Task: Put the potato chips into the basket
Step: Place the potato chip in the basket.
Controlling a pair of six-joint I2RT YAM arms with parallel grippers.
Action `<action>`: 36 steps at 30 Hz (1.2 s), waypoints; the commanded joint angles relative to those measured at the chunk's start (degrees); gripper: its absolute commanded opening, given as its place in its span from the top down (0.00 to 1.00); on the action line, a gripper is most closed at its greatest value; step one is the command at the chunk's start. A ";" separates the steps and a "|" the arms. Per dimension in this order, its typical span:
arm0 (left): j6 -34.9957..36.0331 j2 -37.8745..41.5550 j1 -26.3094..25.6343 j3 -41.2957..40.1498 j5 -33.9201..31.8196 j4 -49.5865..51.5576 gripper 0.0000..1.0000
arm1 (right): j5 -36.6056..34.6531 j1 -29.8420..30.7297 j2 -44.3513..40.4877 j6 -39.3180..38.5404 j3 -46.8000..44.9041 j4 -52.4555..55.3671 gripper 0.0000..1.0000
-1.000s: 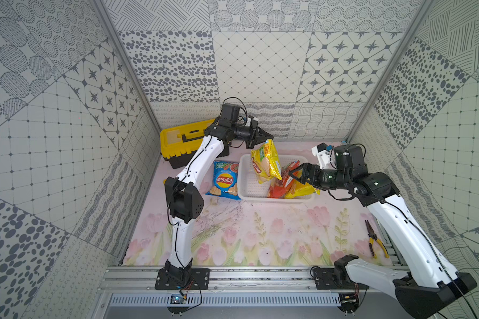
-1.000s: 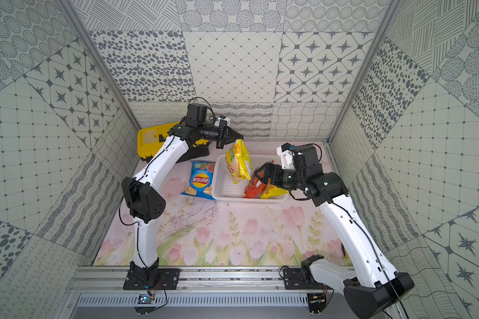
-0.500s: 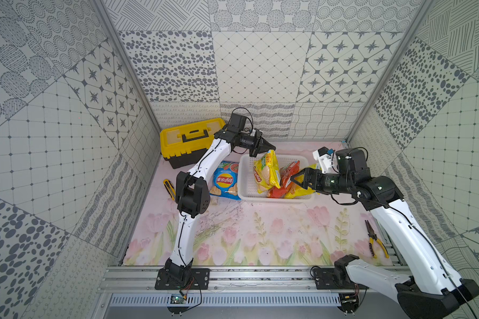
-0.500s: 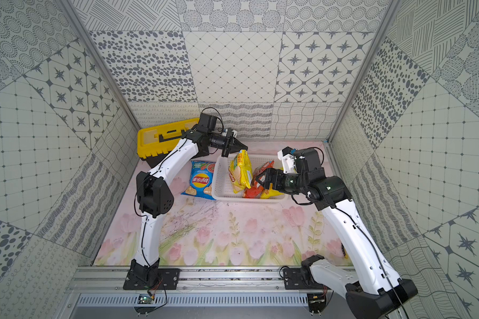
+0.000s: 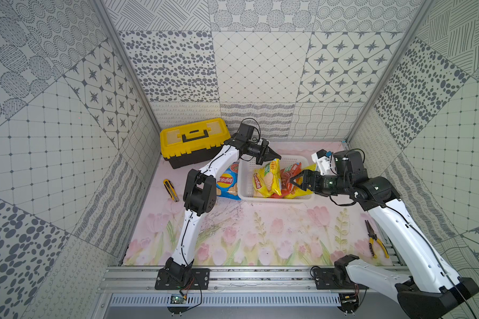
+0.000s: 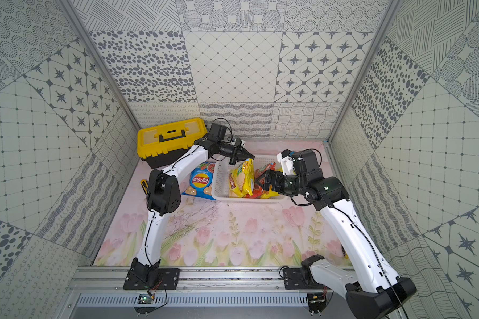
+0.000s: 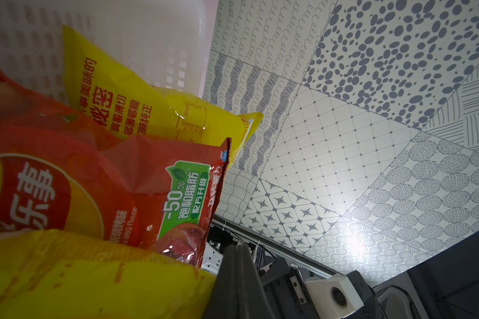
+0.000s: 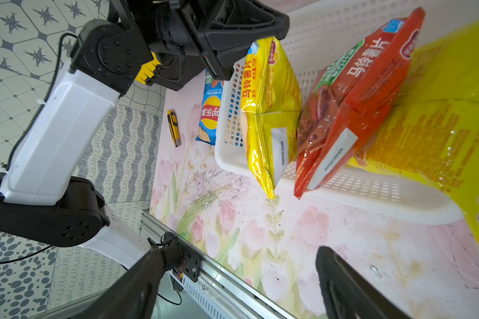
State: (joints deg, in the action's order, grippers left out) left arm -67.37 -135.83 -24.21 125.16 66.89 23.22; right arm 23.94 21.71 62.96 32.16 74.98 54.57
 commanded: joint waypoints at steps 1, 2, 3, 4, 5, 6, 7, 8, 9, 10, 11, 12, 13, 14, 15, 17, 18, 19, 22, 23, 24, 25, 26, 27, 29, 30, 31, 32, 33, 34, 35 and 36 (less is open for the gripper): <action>-4.27 -0.81 -0.25 -1.32 2.41 -9.52 0.87 | 0.51 -0.09 -0.64 1.01 -0.65 -3.37 0.08; -4.44 -0.96 -0.14 -1.33 2.24 -9.71 0.80 | 0.76 -0.09 -0.58 1.26 -0.80 -3.70 0.08; -4.86 -1.07 -0.13 -1.33 2.12 -10.27 0.77 | 1.10 -0.09 -0.49 1.57 -0.93 -4.07 0.08; -5.57 -1.17 -0.05 -1.37 2.07 -11.01 0.74 | 1.37 -0.09 -0.45 1.85 -1.23 -4.49 0.08; -6.62 -1.26 0.03 -1.38 2.10 -12.82 0.69 | 1.64 -0.12 -0.37 2.20 -1.51 -5.09 0.08; -7.54 -1.28 0.11 -1.34 2.10 -13.97 0.64 | 1.82 -0.10 -0.34 2.47 -1.77 -5.41 0.08; -8.27 -1.30 0.25 -1.25 2.10 -15.02 0.61 | 2.00 -0.09 -0.38 2.66 -2.03 -5.75 0.08; -8.63 -1.28 0.35 -1.10 2.05 -15.51 0.57 | 2.13 -0.09 -0.33 2.75 -2.15 -6.09 0.08; -8.70 -1.17 0.58 -0.85 1.97 -15.45 0.53 | 2.17 -0.10 -0.37 2.83 -2.20 -6.19 0.08; -8.67 -0.96 0.90 -0.74 1.81 -15.22 0.50 | 2.24 -0.10 -0.27 2.90 -2.21 -6.22 0.08; -8.25 -0.45 1.25 -0.73 1.69 -14.55 0.49 | 2.36 -0.09 -0.29 2.90 -2.14 -6.23 0.08; -7.49 0.31 1.67 -0.79 1.62 -13.76 0.48 | 2.34 -0.09 -0.30 2.91 -2.14 -6.27 0.08; -5.73 1.13 2.25 -0.64 1.33 -11.57 0.48 | 2.34 -0.12 -0.37 2.77 -2.02 -6.28 0.08; -3.40 2.30 2.85 -0.38 0.86 -8.33 0.47 | 2.34 -0.14 -0.45 2.69 -1.91 -6.28 0.08; -0.83 3.33 3.42 -0.19 0.27 -4.75 0.47 | 2.34 -0.10 -0.47 2.73 -1.86 -6.23 0.08; 5.05 5.94 4.87 0.21 -1.65 3.68 0.47 | 2.43 -0.09 -0.35 2.72 -1.86 -6.38 0.08; 8.19 7.34 5.69 0.39 -3.55 9.31 0.47 | 2.50 -0.09 -0.30 2.77 -1.86 -6.54 0.08; 12.04 8.80 6.29 0.59 -5.64 13.63 0.47 | 2.51 -0.09 -0.16 2.76 -1.76 -6.68 0.08; 24.84 11.81 6.33 4.34 -16.67 32.29 0.47 | 2.29 -0.03 -0.08 2.84 -1.39 -6.88 0.08; 28.03 12.21 5.77 5.48 -20.76 37.26 0.49 | 1.99 0.03 -0.11 2.78 -1.03 -6.89 0.08; 30.78 12.60 5.05 6.17 -25.60 42.18 0.52 | 1.58 0.03 -0.04 2.53 -0.87 -6.80 0.08; 33.43 12.71 3.75 6.57 -30.06 46.40 0.54 | 1.08 0.08 -0.01 2.28 -0.56 -6.73 0.08; 35.34 12.52 2.54 6.89 -33.86 49.43 0.57 | 0.31 0.07 0.08 1.82 -0.35 -6.40 0.08; 36.69 12.35 1.14 6.86 -38.35 52.35 0.60 | -0.37 0.08 0.26 1.45 -0.06 -6.02 0.08; 38.08 11.58 -1.14 6.38 -44.49 55.72 0.65 | -1.41 0.07 0.65 0.73 0.30 -5.27 0.08; 38.44 11.41 -2.18 5.78 -46.72 56.31 0.67 | -1.64 0.07 0.79 0.51 0.27 -5.11 0.08; 38.49 11.15 -2.58 4.89 -48.75 56.46 0.67 | -1.75 0.06 0.80 0.44 0.19 -5.11 0.08; 38.37 11.04 -3.28 4.21 -50.65 56.70 0.68 | -1.66 0.06 0.84 0.51 0.05 -5.10 0.08; 38.30 10.97 -3.78 3.76 -52.76 56.94 0.68 | -1.66 0.08 0.65 0.53 -0.10 -5.11 0.08; 38.24 10.86 -4.11 3.41 -54.18 57.14 0.69 | -1.75 0.08 0.48 0.60 -0.32 -5.09 0.08; 38.12 10.77 -4.36 3.16 -55.50 57.17 0.70 | -1.86 0.08 0.17 0.69 -0.61 -5.08 0.08; 38.11 10.76 -4.62 3.00 -56.67 57.24 0.71 | -1.95 0.08 -0.11 0.78 -0.95 -5.14 0.08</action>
State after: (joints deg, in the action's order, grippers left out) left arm -38.50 -124.66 -27.18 129.08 29.41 65.84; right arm 23.18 21.71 63.18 33.82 73.43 50.46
